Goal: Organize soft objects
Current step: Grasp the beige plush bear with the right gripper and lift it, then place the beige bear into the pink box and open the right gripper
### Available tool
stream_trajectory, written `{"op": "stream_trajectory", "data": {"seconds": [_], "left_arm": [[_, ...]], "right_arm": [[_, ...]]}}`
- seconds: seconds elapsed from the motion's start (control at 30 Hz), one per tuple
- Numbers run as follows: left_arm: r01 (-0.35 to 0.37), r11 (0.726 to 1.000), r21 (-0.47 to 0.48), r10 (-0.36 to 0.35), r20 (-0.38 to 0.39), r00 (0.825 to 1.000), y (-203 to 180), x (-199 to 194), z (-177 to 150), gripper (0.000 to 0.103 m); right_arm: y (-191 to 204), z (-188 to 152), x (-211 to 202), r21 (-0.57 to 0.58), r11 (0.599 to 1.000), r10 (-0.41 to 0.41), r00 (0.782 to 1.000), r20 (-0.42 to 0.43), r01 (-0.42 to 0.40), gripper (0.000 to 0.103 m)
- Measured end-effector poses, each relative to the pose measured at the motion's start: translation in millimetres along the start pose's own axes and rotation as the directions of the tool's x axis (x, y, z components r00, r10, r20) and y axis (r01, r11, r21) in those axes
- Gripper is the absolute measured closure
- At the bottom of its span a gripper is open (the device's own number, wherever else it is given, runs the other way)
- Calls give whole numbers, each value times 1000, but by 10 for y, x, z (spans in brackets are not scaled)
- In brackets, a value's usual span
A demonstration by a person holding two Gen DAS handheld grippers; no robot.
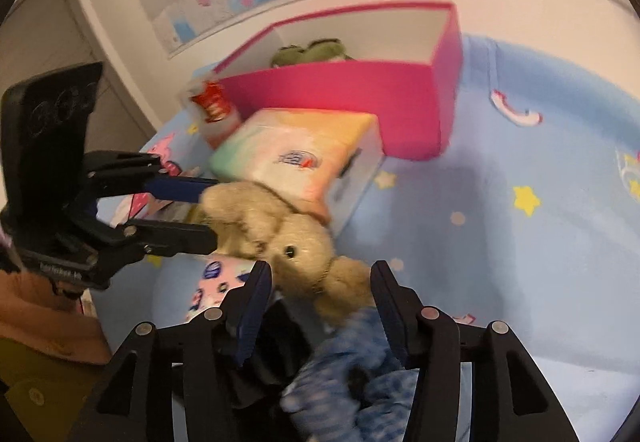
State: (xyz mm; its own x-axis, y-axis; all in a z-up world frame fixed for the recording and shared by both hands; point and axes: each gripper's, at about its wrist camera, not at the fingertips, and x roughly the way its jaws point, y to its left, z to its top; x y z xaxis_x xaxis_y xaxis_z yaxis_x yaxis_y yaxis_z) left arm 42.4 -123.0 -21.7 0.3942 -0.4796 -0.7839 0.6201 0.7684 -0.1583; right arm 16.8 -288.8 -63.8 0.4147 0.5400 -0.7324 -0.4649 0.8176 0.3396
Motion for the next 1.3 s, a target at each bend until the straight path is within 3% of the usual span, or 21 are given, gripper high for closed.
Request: {"op": "stream_trajectory", "data": {"seconds": [0.23,0.33,0.47,0.7,0.9,1.13,1.3], "left_arm": [[8,1000,14,-8,-26,1000,-24,151,7,59],[14,1000,-5,-14,-33,999,9,149,5,61],[27,999,-27,-27,-26,999,-3,92,23,64],[32,999,-29,-29,93,995,-92,-299,238,65],[-1,999,-36,7,187,982,31,-564,604,65],[-53,994,-94,71,193,979,362,-496,1047,65],[-81,987,-138,100,140,985,570,-296,1243,65]], "right_arm": [[-126,-44,152,29,995,94,995,-30,-93,45],[-86,-68,147,12,992,127,992,-11,-127,63],[23,-44,30,-45,998,53,998,25,-52,82],[229,173,-409,-147,989,-14,991,132,33,82],[210,604,-615,-166,984,-25,974,226,64,82],[141,1096,-538,-172,982,-33,964,263,81,82],[-2,1342,-340,-144,986,-53,970,238,89,82]]}}
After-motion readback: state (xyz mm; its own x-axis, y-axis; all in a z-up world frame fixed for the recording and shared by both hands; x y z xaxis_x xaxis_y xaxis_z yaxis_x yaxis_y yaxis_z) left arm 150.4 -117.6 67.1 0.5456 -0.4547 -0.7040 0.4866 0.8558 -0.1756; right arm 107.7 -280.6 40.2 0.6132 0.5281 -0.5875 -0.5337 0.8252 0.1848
